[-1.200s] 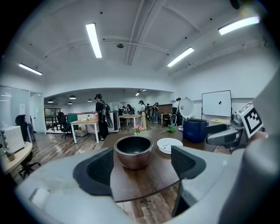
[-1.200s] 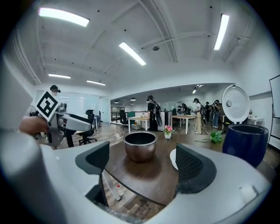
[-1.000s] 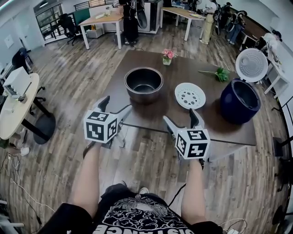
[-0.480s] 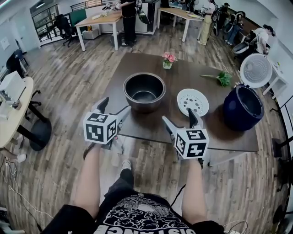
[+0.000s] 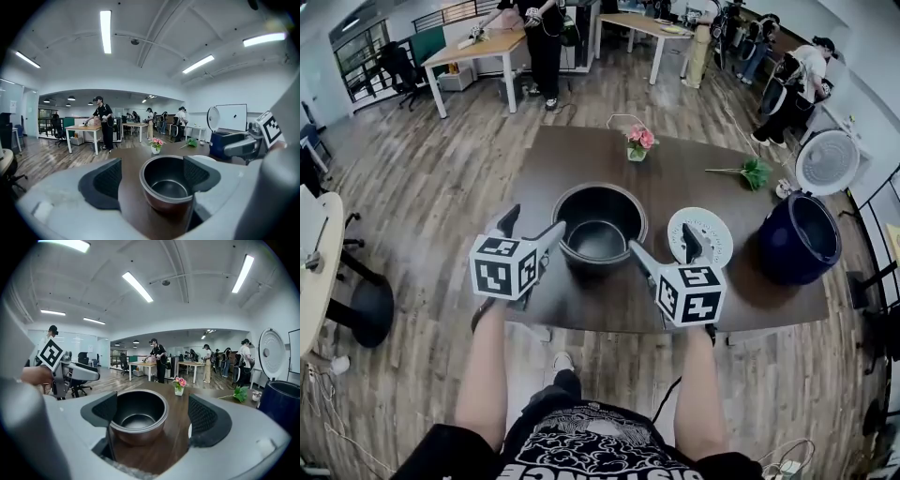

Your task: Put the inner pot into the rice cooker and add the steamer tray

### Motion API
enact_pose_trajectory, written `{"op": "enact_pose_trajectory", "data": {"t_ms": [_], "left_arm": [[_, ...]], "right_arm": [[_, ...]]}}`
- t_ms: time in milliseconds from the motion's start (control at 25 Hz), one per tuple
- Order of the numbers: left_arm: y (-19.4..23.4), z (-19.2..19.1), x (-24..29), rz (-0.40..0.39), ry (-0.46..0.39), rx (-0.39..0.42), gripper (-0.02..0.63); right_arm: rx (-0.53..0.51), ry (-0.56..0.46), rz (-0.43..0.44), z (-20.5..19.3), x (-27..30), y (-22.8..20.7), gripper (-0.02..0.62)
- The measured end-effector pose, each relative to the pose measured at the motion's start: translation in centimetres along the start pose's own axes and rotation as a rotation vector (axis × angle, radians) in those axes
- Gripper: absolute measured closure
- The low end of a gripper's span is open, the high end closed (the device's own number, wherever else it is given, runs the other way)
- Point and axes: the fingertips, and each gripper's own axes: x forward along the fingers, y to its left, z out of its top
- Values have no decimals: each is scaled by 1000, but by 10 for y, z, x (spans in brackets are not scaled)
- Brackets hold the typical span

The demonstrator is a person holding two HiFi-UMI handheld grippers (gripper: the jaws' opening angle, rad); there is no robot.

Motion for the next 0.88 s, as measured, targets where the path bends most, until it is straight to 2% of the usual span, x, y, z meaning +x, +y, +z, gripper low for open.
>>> {"op": "enact_pose_trajectory", "data": {"t_ms": [320,880], "left_arm": [[42,21,58,-90,22,-2,187],[55,32,118,-217,53,15,189]], "right_arm": [[34,27,-81,18,53,-7,132],[89,72,-174,26,88,-22,135]]}}
